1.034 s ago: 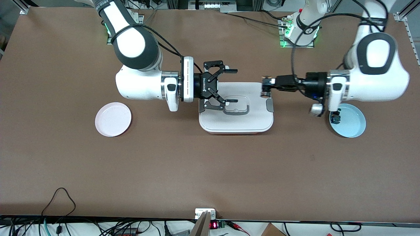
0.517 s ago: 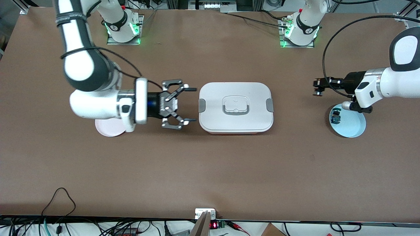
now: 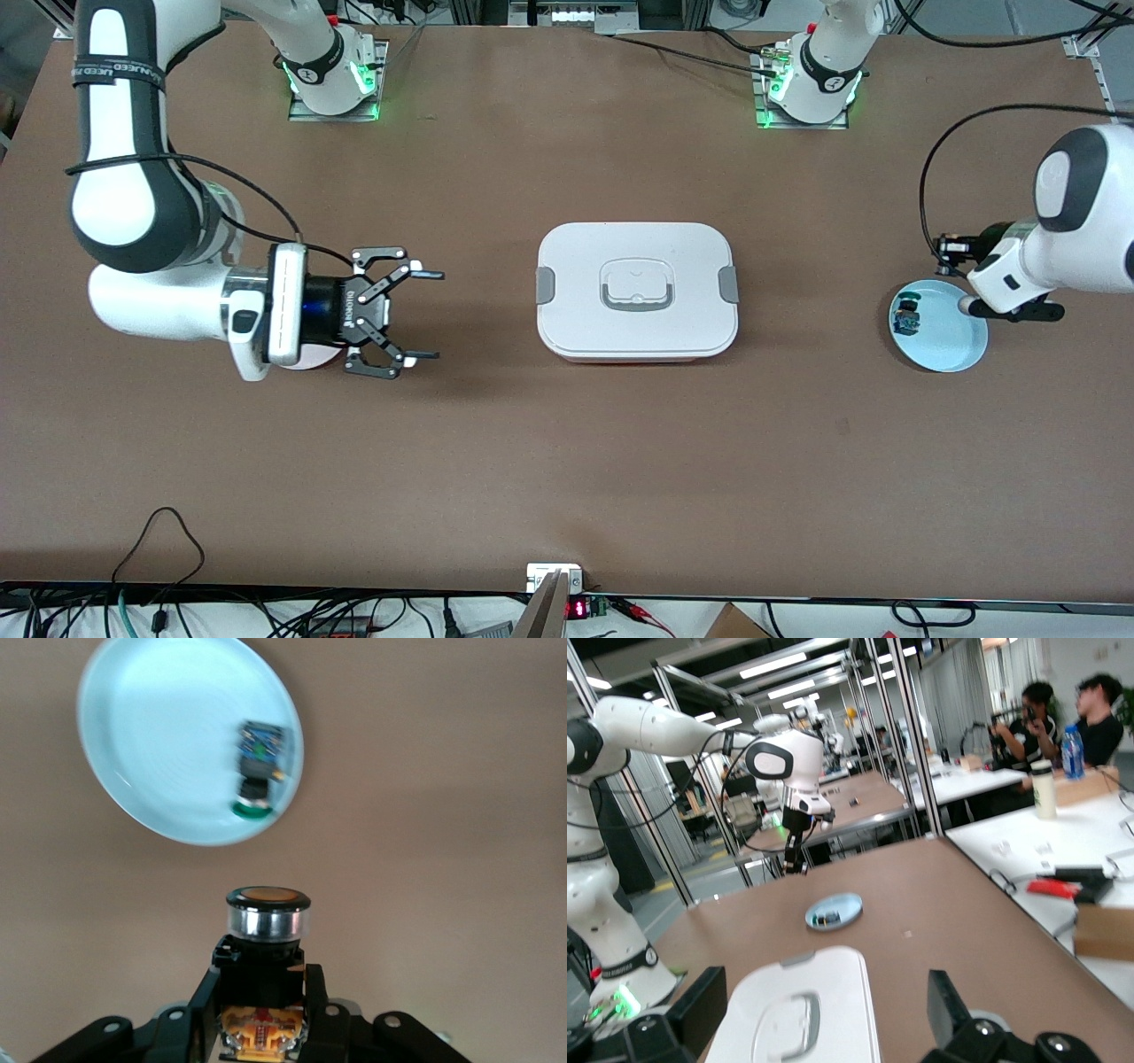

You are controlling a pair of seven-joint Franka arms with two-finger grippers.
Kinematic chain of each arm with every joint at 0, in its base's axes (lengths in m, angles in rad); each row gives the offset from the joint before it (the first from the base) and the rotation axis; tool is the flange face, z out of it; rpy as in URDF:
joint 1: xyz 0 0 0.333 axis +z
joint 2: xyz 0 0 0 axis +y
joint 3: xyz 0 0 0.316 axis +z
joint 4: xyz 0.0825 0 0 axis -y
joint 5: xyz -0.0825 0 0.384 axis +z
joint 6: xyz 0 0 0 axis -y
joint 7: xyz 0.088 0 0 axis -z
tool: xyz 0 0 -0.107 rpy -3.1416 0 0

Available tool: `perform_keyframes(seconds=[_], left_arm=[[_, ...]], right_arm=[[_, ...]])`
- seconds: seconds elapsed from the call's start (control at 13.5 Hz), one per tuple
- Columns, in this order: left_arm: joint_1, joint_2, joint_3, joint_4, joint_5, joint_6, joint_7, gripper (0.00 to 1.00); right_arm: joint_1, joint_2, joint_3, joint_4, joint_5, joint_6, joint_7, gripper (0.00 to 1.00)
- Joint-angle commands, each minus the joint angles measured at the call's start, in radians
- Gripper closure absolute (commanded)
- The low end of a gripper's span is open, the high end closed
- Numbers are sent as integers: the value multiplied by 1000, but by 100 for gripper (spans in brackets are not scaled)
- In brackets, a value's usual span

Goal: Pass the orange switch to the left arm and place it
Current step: 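Open the right gripper and withdraw while the left gripper carries the switch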

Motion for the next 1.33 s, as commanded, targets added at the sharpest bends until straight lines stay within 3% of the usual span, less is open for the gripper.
perform_keyframes(seconds=[0.0, 0.44, 0.81, 0.96, 1.11, 1.26], left_arm=[[59, 53, -14, -51, 96, 168, -10, 100], [139, 174, -14, -87, 249, 421, -6, 100], [168, 234, -12, -113, 307, 538, 2, 100], [168, 254, -11, -107, 341, 556, 2, 97], [168, 263, -12, -105, 383, 559, 8, 89], [170, 282, -12, -94, 404, 561, 8, 70]], right_arm=[[-3, -37, -38, -15, -104, -13, 110, 0], [-30, -47, -98, -21, -392, -16, 332, 0], [-30, -54, -119, 3, -659, 14, 726, 0], [-29, -54, -119, 3, -710, 21, 916, 0], [-23, -65, -116, 15, -861, 34, 1022, 0], [-21, -74, -102, 28, -1022, 31, 1200, 0]])
